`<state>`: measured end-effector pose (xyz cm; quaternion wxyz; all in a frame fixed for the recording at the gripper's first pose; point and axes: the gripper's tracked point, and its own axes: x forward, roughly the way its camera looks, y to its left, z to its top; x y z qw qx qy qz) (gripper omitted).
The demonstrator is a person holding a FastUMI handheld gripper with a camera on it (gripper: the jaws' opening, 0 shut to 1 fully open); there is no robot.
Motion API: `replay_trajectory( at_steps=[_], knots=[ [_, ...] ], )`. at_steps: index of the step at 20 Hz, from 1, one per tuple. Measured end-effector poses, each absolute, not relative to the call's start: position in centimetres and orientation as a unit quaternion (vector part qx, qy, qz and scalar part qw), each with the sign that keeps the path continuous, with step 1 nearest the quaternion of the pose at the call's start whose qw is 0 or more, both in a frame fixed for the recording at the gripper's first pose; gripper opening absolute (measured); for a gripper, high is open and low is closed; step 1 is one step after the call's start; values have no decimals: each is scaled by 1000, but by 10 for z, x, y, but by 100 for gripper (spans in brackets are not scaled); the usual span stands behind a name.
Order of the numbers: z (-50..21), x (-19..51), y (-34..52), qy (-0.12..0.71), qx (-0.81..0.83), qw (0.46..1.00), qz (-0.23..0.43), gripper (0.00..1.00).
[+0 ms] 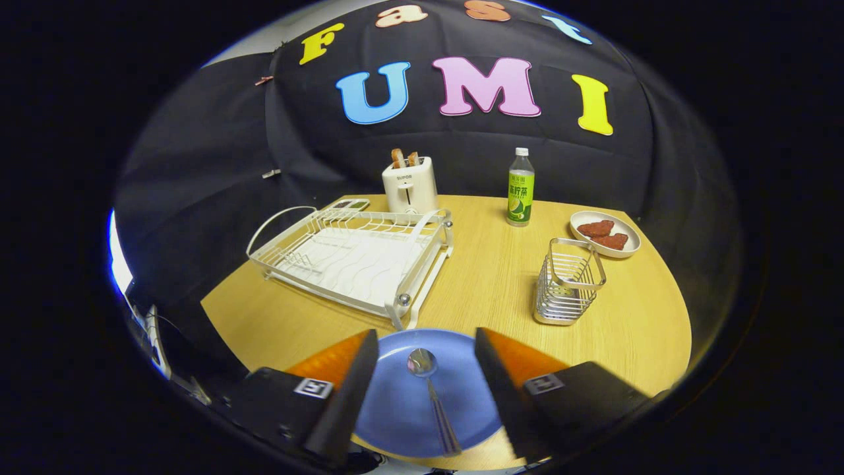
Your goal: Take the plate from the dish rack, then take the spoon from the basket and place it into the plate.
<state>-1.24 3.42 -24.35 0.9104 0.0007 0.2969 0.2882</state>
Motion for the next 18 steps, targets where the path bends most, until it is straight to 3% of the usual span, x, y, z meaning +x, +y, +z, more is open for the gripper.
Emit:
replay_trajectory(
  at_steps=[1, 8, 18],
  knots=[
    [-234, -8, 31, 289, 1, 913, 289, 100],
    [-165, 21, 9, 231, 9, 930, 286, 99],
    [-93, 69, -61, 182, -16, 961, 208, 99]
  ],
)
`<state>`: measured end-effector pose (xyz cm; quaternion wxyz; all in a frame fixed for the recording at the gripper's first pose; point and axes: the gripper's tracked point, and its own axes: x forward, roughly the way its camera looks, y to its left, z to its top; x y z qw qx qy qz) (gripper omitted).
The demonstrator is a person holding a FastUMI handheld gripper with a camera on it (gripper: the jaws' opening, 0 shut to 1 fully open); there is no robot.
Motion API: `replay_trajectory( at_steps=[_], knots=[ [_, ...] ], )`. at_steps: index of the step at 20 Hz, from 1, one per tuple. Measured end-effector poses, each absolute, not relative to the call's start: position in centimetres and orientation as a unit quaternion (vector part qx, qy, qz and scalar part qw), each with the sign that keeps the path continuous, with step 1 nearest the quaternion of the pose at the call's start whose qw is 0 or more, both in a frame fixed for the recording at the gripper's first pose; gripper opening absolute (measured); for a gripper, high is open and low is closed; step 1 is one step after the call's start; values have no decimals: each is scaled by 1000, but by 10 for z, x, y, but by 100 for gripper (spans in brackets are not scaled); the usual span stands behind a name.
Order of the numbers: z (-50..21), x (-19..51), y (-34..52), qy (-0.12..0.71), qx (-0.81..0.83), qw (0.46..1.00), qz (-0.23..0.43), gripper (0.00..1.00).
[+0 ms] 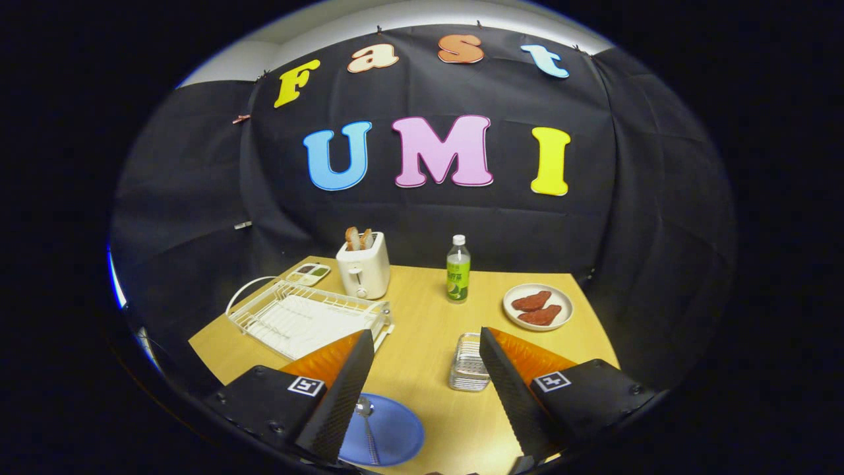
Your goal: Take the plate from the dish rack, then take the spoon from the basket and place it into the plate.
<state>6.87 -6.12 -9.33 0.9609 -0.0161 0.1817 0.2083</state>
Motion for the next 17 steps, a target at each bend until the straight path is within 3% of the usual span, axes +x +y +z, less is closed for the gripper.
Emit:
replay_trajectory(
  at_steps=[10, 17],
  knots=[
    [-10, 79, -114, 98, 30, 989, 103, 98],
    [-16, 60, -81, 93, 4, 990, 107, 98]
  ],
)
